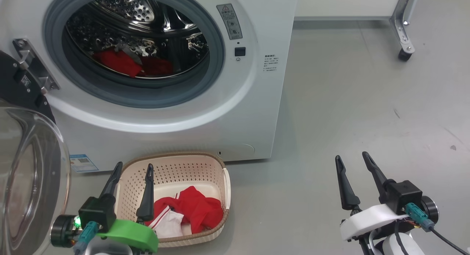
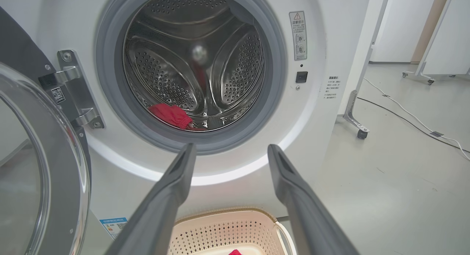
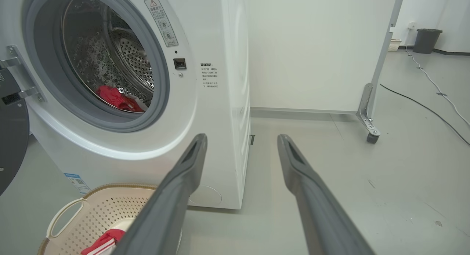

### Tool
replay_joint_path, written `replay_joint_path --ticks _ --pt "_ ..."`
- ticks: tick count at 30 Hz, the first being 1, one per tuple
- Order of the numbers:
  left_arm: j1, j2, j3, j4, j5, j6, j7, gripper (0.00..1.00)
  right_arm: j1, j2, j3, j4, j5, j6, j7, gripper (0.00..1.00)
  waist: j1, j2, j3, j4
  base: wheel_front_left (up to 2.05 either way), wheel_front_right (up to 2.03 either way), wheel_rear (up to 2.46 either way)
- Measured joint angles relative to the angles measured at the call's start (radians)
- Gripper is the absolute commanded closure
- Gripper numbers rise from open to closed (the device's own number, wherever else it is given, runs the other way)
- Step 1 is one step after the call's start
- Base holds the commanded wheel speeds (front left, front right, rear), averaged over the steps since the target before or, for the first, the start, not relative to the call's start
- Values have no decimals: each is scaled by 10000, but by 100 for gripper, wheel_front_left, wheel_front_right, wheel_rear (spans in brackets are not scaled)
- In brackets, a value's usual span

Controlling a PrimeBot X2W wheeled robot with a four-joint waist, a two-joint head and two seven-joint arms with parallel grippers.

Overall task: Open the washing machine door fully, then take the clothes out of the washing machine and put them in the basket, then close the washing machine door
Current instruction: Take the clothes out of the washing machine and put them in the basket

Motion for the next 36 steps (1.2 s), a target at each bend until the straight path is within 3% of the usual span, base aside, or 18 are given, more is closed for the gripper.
replay_joint_path --ticks 9,18,29,36 --pt "-139 25 -48 -430 167 48 182 0 -351 6 92 -474 -288 46 0 0 0 0 644 -77 0 0 0" --pt "-1654 245 -127 -619 357 2 512 0 -865 4 176 -995 -470 46 0 0 0 0 1869 -253 0 0 0" --pt "-3846 769 15 -13 556 -176 1622 0 -1723 -4 433 -1565 -405 46 0 0 0 0 3387 -628 0 0 0" --pt "-5463 1519 188 556 625 -520 2719 0 -2407 -12 892 -1948 341 21 -2 0 0 0 4370 -984 0 0 0"
